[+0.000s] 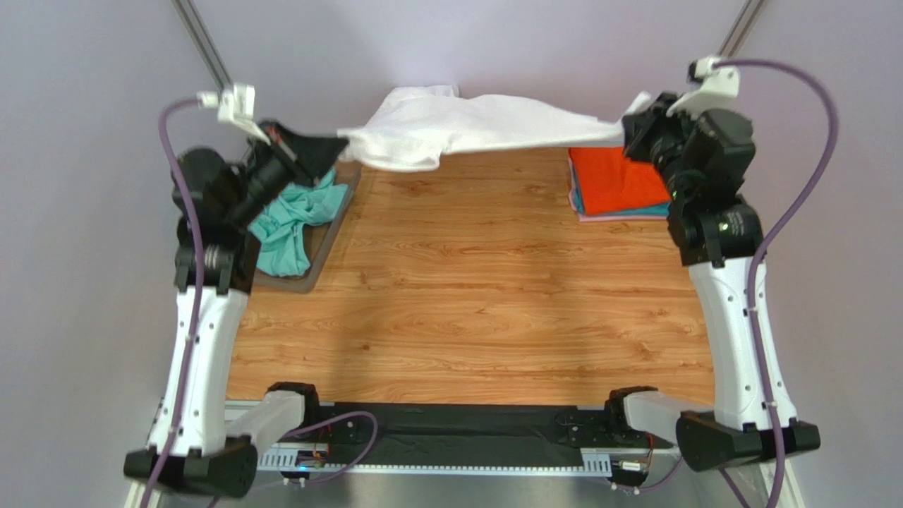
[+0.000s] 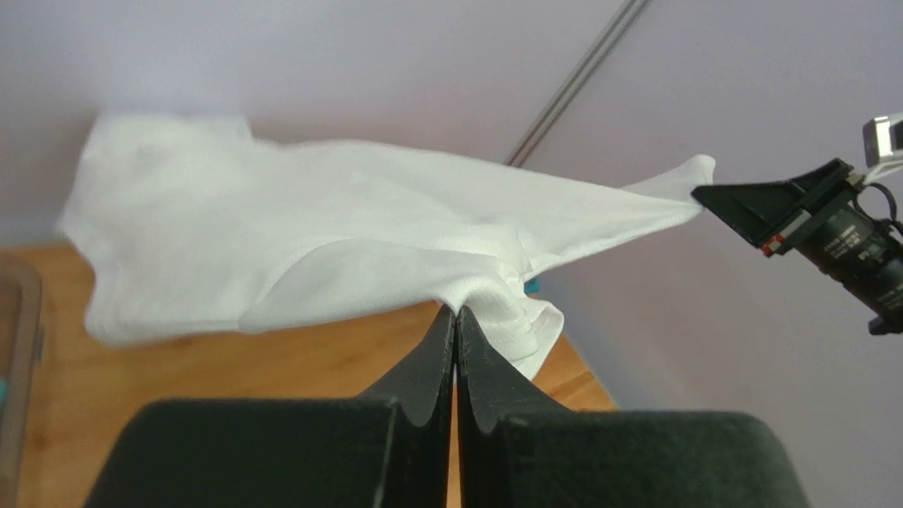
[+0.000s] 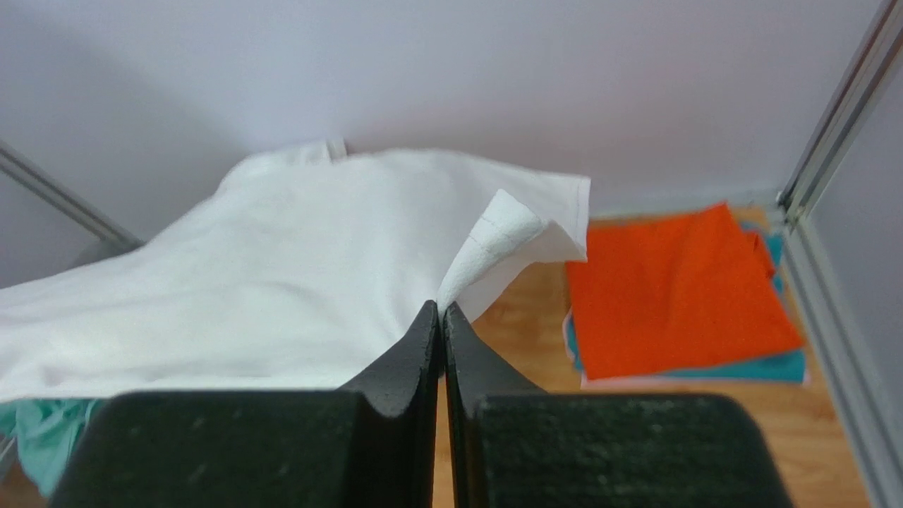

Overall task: Fold and stack the t-shirts
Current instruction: Flatten the tshirt out, then fold the tshirt

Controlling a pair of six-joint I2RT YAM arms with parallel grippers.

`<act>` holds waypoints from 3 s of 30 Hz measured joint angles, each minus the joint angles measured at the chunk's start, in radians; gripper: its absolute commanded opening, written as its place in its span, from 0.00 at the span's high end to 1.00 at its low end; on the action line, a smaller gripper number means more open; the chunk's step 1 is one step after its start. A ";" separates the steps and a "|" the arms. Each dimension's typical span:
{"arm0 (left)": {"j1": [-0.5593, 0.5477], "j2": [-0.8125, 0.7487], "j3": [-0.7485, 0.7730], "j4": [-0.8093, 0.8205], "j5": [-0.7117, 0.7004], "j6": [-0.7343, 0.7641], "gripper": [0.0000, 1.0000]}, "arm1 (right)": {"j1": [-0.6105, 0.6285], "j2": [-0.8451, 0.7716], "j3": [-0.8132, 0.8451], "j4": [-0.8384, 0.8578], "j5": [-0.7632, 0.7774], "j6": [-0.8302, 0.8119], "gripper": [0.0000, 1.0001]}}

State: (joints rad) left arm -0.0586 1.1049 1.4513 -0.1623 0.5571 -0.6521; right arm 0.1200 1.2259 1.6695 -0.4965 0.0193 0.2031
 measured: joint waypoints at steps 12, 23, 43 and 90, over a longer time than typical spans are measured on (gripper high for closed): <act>0.000 -0.558 -1.141 -0.227 -0.175 -0.136 1.00 | 0.000 -0.244 -1.036 -0.047 -0.156 0.208 0.94; -0.008 -0.689 -1.299 -0.337 -0.177 -0.228 1.00 | 0.000 -0.204 -1.207 -0.068 -0.148 0.344 0.90; -0.012 -0.794 -1.223 -0.452 -0.174 -0.265 1.00 | 0.000 -0.404 -1.212 -0.206 -0.115 0.460 0.90; -0.012 -0.501 -1.058 -0.259 -0.148 -0.250 1.00 | 0.001 -0.347 -1.254 -0.348 0.067 0.708 0.51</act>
State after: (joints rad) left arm -0.0708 0.6041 0.3935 -0.4217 0.4095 -0.9024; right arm 0.1211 0.8787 0.4152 -0.8444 0.0864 0.9115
